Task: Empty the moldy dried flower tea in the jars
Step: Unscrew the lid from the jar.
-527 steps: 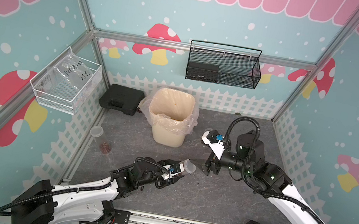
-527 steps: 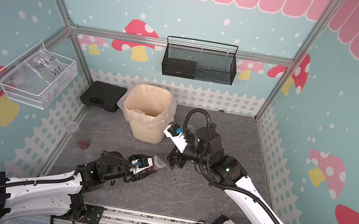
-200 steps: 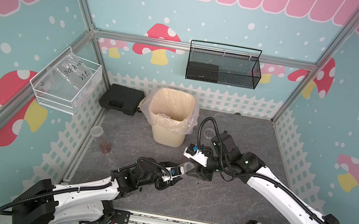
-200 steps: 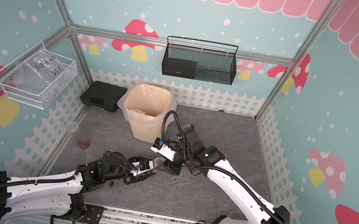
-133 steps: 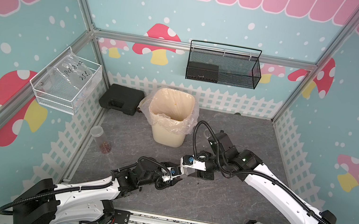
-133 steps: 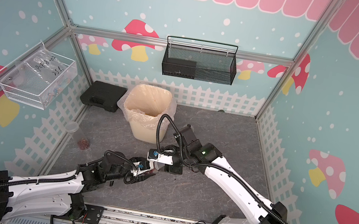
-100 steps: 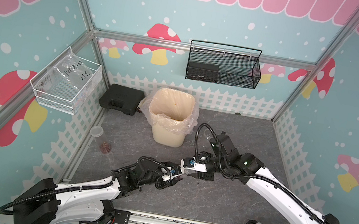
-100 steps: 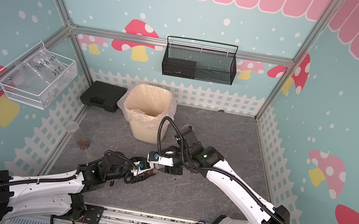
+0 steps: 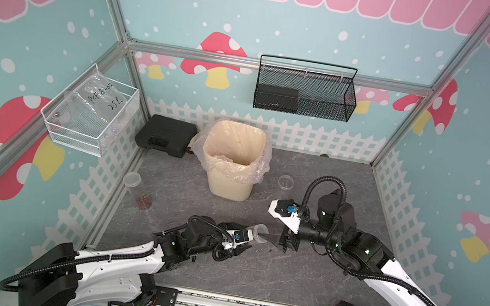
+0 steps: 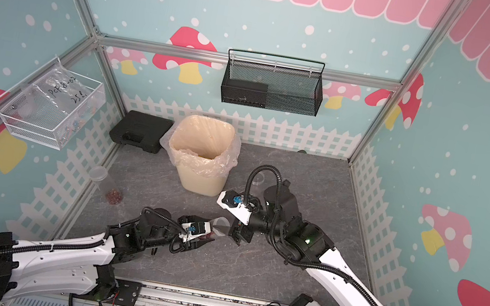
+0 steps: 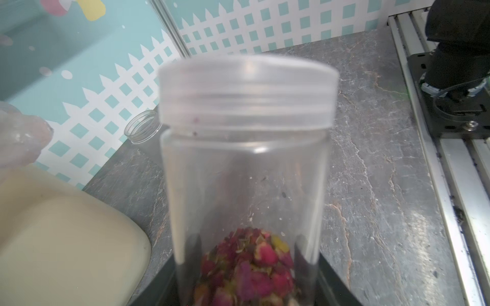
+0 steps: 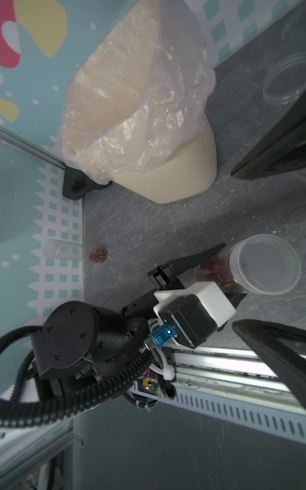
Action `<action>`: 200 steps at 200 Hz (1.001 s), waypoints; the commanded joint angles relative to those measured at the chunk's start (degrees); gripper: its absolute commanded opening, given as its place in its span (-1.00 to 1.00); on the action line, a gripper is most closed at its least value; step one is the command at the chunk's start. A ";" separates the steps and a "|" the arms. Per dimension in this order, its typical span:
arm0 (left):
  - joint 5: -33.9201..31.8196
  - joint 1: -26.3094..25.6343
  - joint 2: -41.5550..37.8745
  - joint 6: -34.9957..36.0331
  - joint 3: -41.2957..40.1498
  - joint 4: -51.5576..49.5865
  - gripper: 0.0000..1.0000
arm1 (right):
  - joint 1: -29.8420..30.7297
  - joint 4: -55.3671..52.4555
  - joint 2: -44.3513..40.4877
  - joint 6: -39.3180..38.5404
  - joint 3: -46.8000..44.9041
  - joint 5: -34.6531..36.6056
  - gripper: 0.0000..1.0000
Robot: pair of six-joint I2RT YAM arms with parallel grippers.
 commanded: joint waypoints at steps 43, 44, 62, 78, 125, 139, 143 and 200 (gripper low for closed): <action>-3.33 -0.26 -0.38 1.87 0.92 2.20 -0.93 | -0.13 -6.93 7.06 22.05 1.03 2.39 0.66; -3.32 -0.26 -0.33 1.87 0.94 2.20 -0.93 | -0.18 -6.89 7.10 22.06 0.98 2.42 0.65; -2.95 -0.26 -0.27 1.69 1.14 2.07 -0.93 | -0.14 -6.29 7.58 22.16 0.93 2.79 0.62; -2.56 -0.26 -0.30 1.44 1.09 2.02 -0.92 | -0.14 -5.90 8.20 22.08 1.02 2.29 0.55; -2.10 -0.26 -0.67 1.16 1.05 1.87 -0.93 | -0.17 -6.01 10.16 20.63 0.93 1.39 0.49; -1.85 -0.26 -0.77 1.16 1.02 1.85 -0.93 | -0.15 -5.98 10.60 20.28 1.02 0.76 0.42; -1.91 -0.26 -0.72 1.14 1.05 1.78 -0.93 | -0.14 -5.98 10.70 20.11 1.10 0.48 0.36; 0.20 -0.26 -0.32 1.16 0.70 1.74 -0.93 | -0.14 -7.97 12.48 4.39 4.34 -0.53 -0.54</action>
